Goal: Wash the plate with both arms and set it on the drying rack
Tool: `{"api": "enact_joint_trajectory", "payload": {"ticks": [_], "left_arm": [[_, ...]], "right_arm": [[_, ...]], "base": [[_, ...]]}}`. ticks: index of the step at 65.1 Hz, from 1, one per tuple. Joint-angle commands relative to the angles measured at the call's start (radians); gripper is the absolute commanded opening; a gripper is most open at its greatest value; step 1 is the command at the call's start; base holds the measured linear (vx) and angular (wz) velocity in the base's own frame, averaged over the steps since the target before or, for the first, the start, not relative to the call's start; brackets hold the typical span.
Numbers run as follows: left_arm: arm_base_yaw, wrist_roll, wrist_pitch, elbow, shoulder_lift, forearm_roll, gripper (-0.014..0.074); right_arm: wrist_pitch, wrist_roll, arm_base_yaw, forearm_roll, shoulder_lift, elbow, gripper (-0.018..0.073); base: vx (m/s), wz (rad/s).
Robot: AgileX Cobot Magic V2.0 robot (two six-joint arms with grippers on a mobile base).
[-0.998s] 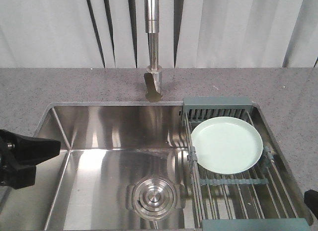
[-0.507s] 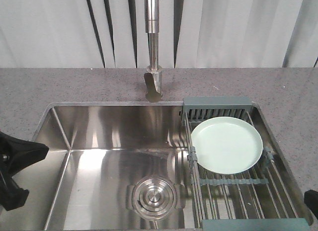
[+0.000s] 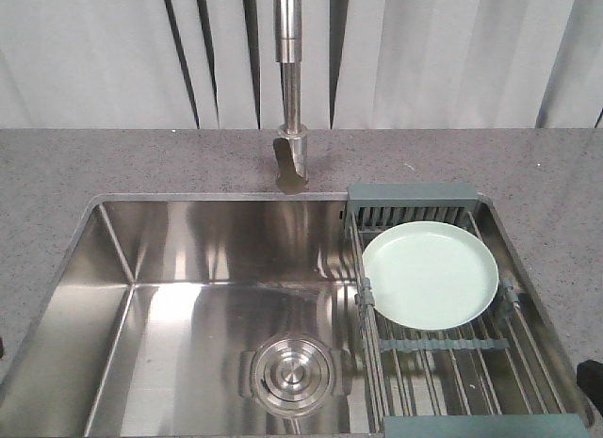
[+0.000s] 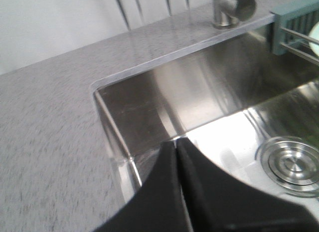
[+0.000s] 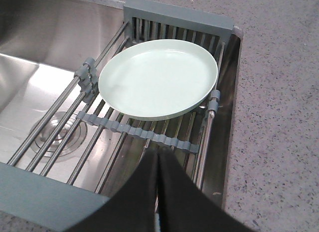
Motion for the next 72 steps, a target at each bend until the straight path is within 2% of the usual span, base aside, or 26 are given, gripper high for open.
{"api": "enact_joint_trajectory", "payload": {"ticks": [1, 6, 11, 18, 21, 27, 45, 72], "left_arm": [[-0.001, -0.05, -0.126, 0.071, -0.106, 0.023, -0.0006], [0.002, -0.099, -0.13, 0.127, -0.182, 0.079, -0.0006], [0.008, -0.18, -0.089, 0.134, -0.241, 0.185, -0.0006], [0.036, -0.276, -0.089, 0.135, -0.287, 0.331, -0.0006], [0.053, -0.322, -0.086, 0.135, -0.304, 0.358, -0.0006], [0.085, -0.347, -0.068, 0.136, -0.334, 0.366, -0.0006], [0.154, -0.35, -0.048, 0.136, -0.414, 0.366, -0.0006], [0.161, -0.35, -0.026, 0.135, -0.413, 0.365, -0.0006]], "right_arm": [[-0.06, -0.007, -0.002, 0.008, 0.004, -0.026, -0.0007], [-0.06, -0.007, -0.002, 0.008, 0.004, -0.026, -0.0007], [-0.06, -0.007, -0.002, 0.008, 0.004, -0.026, -0.0007], [-0.06, -0.007, -0.002, 0.008, 0.004, -0.026, -0.0007], [-0.06, -0.007, -0.002, 0.008, 0.004, -0.026, -0.0007], [-0.06, -0.007, -0.002, 0.008, 0.004, -0.026, -0.0007], [-0.057, -0.007, -0.002, 0.008, 0.004, -0.026, -0.0007], [-0.052, -0.007, -0.002, 0.008, 0.004, -0.026, -0.0007]], "base": [[0.0, 0.0], [0.0, 0.0], [0.0, 0.0], [0.0, 0.0], [0.0, 0.0], [0.0, 0.0], [0.0, 0.0], [0.0, 0.0]]}}
